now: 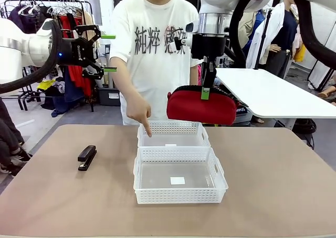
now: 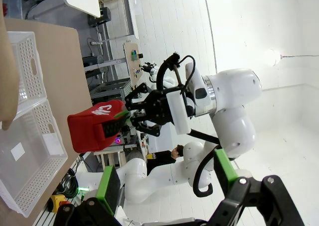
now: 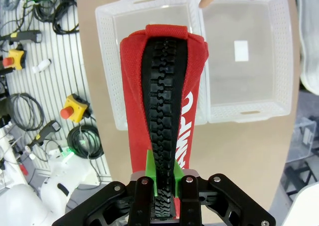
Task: Distribute items into two baskets.
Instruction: Place the picked Pencil pouch into the Organizing basket as instructed by the person.
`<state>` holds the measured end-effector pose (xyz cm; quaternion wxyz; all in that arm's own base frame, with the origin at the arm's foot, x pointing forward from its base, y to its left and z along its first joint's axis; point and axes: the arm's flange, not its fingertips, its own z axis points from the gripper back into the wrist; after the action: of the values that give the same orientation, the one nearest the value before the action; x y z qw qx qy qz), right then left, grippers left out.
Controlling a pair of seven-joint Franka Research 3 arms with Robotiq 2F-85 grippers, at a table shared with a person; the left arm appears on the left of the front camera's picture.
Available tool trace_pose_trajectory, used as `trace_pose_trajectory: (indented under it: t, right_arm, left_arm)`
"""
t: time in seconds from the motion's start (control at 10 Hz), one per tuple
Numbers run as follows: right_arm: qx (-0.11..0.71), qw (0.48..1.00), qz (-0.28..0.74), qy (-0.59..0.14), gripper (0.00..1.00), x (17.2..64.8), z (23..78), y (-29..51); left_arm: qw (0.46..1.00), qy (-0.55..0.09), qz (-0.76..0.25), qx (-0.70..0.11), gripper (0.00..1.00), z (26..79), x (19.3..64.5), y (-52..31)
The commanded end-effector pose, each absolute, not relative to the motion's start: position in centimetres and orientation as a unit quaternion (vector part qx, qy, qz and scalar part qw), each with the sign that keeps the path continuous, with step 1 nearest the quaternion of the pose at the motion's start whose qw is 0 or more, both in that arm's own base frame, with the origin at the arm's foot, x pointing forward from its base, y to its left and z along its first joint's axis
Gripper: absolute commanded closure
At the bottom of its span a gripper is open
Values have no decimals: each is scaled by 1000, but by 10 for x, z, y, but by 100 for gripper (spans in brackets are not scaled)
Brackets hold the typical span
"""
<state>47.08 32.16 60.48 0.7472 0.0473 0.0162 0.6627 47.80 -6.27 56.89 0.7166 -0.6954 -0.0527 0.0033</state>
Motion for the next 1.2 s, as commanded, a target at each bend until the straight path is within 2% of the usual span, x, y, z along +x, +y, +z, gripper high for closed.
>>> trace_pose_trajectory:
  t: [0.0,0.3,0.5,0.8,1.1]
  right_arm:
    - [50,725,687,-6,100,455,590,325]
    - [43,691,721,-18,100,428,565,344]
    - [41,676,736,-1,100,410,539,350]
    - [62,675,735,-8,100,383,509,356]
    - [29,671,740,-14,100,363,491,360]
  left_arm:
    - [716,-54,2,-696,0,571,477,-62]
    - [716,-54,2,-696,0,571,477,-62]
    - [716,-54,2,-696,0,571,477,-62]
    - [716,-54,2,-696,0,571,477,-62]
    - [716,-54,2,-696,0,571,477,-62]
